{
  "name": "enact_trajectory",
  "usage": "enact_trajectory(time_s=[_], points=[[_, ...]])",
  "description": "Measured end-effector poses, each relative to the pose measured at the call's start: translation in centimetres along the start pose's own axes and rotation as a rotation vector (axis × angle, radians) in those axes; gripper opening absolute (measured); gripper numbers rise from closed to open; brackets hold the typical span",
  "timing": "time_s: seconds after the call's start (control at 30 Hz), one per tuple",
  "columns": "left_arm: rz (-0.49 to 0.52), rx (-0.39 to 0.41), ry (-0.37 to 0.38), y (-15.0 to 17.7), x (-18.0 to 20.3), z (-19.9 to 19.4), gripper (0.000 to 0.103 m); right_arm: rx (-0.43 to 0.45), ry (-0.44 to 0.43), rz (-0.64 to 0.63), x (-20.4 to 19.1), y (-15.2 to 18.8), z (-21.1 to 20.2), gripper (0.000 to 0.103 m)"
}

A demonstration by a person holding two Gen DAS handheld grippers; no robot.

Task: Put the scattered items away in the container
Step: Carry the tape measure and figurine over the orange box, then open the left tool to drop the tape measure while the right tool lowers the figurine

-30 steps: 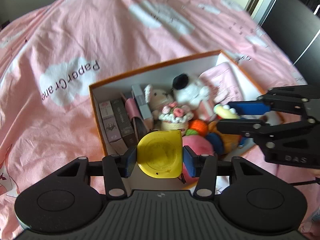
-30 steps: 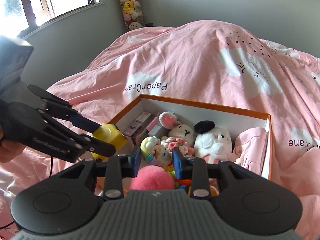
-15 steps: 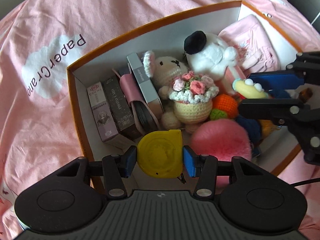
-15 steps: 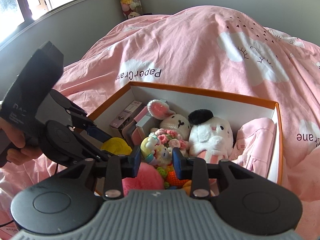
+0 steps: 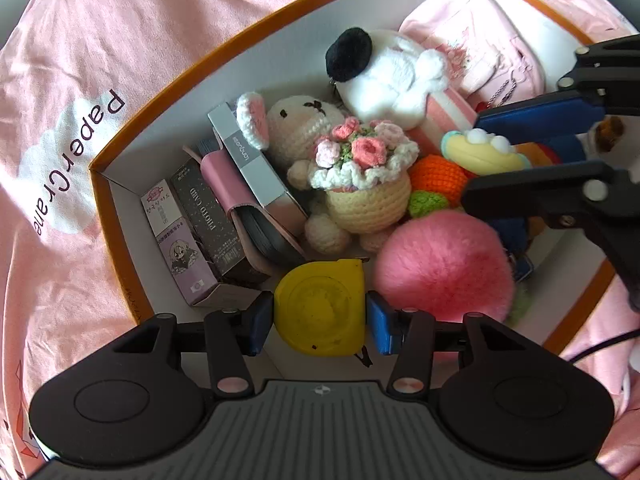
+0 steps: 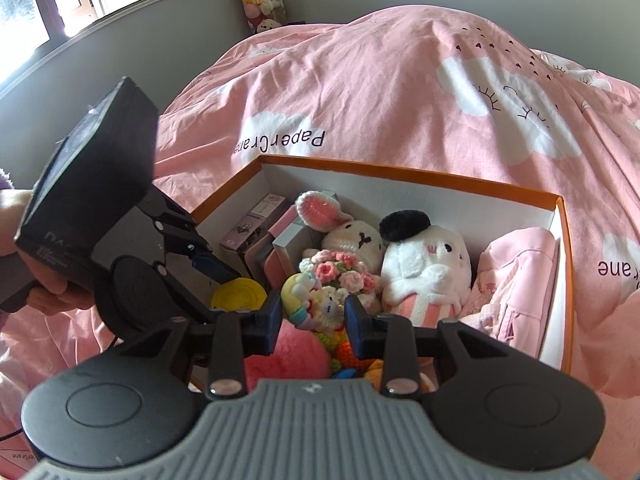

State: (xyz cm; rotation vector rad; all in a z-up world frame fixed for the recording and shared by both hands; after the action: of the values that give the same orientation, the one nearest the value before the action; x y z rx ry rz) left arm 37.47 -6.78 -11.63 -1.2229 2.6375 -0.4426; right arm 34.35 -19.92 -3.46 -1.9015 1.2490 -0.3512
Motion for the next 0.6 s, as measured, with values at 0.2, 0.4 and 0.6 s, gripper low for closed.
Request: enact_trajectory(time_s=[0.2,0.4,0.6], points=[[-0.022,-0.012,0.013,0.6,-0.4,0.6,0.059,-0.010,0.001,0.001,0.0,0.2,0.2,0.036],[-0.029,0.006,0.015,1.1,-0.7,0.4,0.058,-0.023,-0.010,0.009,0.1,0.3,0.5,0.036],[-0.027,0.052,0.013,1.5,-1.2,-1.0,0.061,-0.037,-0.018,0.005,-0.2,0.4,0.9,0.036]])
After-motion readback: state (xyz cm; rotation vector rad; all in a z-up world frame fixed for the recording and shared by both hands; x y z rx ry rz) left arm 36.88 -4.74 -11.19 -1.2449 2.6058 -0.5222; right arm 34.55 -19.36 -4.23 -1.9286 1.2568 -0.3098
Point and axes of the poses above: each gripper's, at about its wrist camera, not at the fingertips, and z roughly the way its jaws point, x to its right, y to its underside, the point moved 4 cm from there along z, roughly the way its jaws point, and after that the axes turned 9 degrees about x, right-handed, at the moved point
